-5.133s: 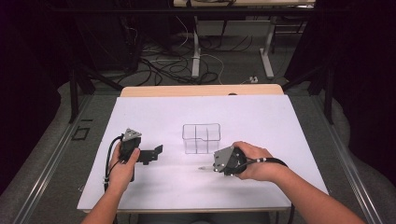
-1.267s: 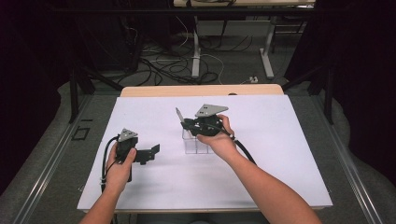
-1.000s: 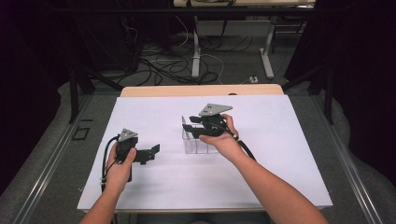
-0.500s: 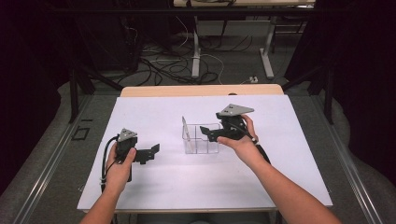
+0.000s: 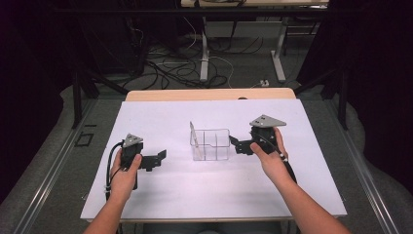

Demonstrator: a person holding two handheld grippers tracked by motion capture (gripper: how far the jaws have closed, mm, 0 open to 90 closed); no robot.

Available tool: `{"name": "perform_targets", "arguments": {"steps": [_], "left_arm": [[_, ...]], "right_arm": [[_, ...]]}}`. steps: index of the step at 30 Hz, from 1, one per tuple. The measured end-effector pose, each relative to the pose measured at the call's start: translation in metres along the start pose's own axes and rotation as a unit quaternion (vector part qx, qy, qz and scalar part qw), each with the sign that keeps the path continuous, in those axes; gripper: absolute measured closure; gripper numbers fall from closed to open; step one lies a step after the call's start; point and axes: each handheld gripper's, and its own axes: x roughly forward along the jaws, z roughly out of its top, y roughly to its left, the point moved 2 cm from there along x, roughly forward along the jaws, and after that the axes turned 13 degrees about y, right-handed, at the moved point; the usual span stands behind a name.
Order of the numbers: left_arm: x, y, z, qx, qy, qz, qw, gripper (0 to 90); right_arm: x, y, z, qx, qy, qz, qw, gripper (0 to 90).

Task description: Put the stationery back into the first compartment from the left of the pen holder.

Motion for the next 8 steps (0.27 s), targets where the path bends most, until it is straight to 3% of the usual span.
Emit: {"name": "perform_targets", "arguments": {"steps": [8], "left_arm": [[0.000,0.002,0.001,-0.003,0.000,-0.001,1.0000,0.2]], "right_arm": [[-0.008,-0.018,-0.019,0.020,0.006,-0.037,0.9991,0.0]]}}
